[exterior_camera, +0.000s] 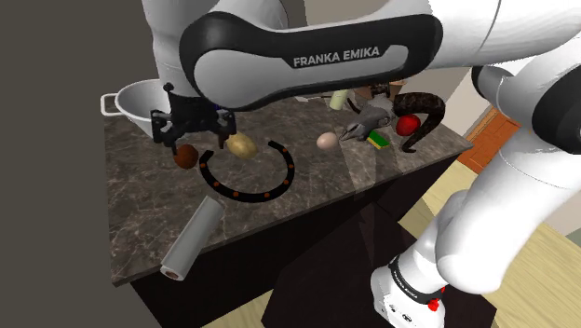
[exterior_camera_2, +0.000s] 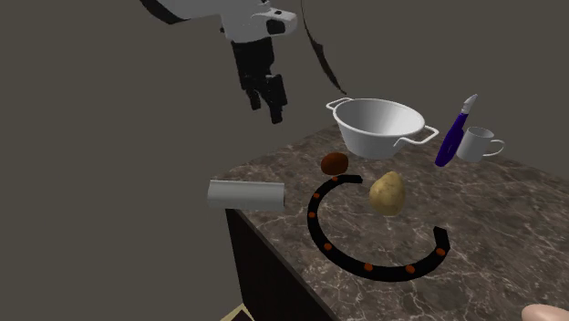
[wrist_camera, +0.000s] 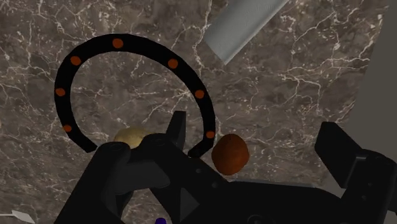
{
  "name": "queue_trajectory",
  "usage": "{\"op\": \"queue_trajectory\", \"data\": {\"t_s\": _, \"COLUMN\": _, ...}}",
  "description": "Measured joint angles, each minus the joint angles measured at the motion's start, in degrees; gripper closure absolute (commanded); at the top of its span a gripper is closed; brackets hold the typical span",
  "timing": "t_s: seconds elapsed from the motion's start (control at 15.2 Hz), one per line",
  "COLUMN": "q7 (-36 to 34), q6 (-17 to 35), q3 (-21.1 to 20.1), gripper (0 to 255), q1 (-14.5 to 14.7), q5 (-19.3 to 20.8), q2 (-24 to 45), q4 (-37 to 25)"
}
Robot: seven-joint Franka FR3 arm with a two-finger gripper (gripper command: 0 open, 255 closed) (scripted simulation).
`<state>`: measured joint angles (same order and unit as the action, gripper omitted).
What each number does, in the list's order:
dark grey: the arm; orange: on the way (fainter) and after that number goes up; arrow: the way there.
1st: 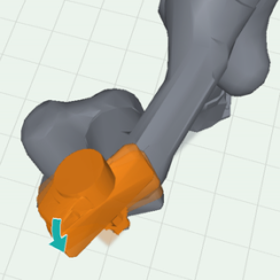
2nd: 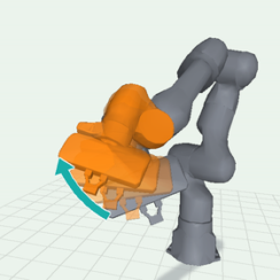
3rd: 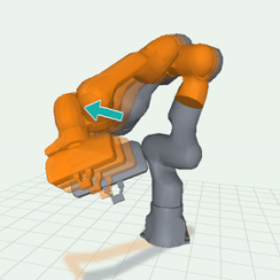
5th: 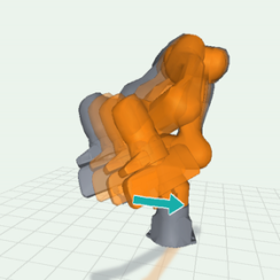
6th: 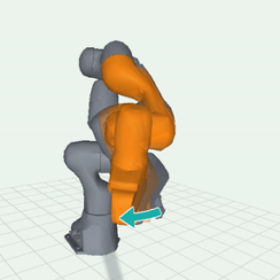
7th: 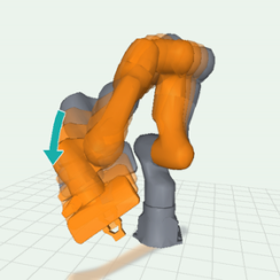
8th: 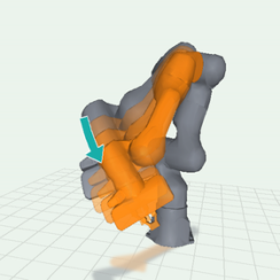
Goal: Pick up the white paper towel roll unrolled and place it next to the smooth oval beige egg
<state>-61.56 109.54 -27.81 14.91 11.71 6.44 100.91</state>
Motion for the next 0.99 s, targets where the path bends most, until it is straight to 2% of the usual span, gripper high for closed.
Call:
{"op": "queue_trajectory", "data": {"t_s": 0.33, "q7": -13.0, "q6": 8.0, "q3": -1.9, "gripper": 0, "q1": 3.7, "q5": 6.2, "q2": -0.8, "q4": 8.5}}
{"op": "queue_trajectory", "data": {"t_s": 0.59, "q7": -25.4, "q6": 12.2, "q3": -3.1, "gripper": 0, "q1": 7.3, "q5": 13.6, "q2": 1.6, "q4": 12.2}}
{"op": "queue_trajectory", "data": {"t_s": 0.99, "q7": -30.3, "q6": 15.4, "q3": -2.6, "gripper": 0, "q1": 8.2, "q5": 17.5, "q2": 3.9, "q4": 14.1}}
